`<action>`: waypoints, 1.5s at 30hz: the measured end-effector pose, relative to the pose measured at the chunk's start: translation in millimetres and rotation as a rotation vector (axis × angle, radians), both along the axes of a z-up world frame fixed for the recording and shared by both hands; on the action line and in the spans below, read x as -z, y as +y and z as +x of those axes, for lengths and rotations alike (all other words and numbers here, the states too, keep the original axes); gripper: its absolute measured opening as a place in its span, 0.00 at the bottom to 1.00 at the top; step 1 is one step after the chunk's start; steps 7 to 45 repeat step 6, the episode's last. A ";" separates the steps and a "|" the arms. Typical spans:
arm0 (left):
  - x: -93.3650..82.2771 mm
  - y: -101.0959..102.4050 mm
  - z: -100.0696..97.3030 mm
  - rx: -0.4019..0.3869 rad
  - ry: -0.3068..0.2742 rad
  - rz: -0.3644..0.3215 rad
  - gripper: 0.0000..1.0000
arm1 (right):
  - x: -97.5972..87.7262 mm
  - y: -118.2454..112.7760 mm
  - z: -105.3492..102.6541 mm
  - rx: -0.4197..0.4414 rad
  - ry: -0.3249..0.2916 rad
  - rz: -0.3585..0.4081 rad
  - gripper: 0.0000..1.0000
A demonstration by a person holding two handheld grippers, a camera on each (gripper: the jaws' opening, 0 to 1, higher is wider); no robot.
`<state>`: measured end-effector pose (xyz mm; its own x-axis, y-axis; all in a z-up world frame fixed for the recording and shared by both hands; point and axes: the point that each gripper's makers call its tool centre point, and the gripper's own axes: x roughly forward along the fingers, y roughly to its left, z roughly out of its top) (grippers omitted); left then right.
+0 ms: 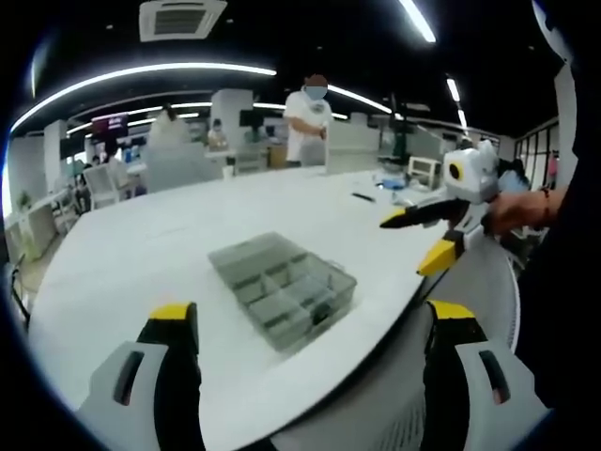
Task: Insert the divider into the dual guide fixture by aligning both edges with the guide slots and pushing it downward to the bottom, including one-sided entry, uneven engagement, binding, and posture correction.
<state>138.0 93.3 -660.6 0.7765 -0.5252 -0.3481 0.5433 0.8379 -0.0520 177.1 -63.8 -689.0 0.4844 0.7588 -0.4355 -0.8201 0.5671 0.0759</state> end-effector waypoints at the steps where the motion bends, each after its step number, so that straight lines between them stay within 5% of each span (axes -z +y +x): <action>1: 0.8 1.0 -0.5 0.000 0.002 -0.002 0.99 | -0.8 -0.4 0.9 0.005 -0.003 0.004 0.84; 45: 3.7 7.0 -3.2 0.002 0.009 0.003 0.99 | 2.4 -1.1 1.8 0.011 0.001 -0.013 0.84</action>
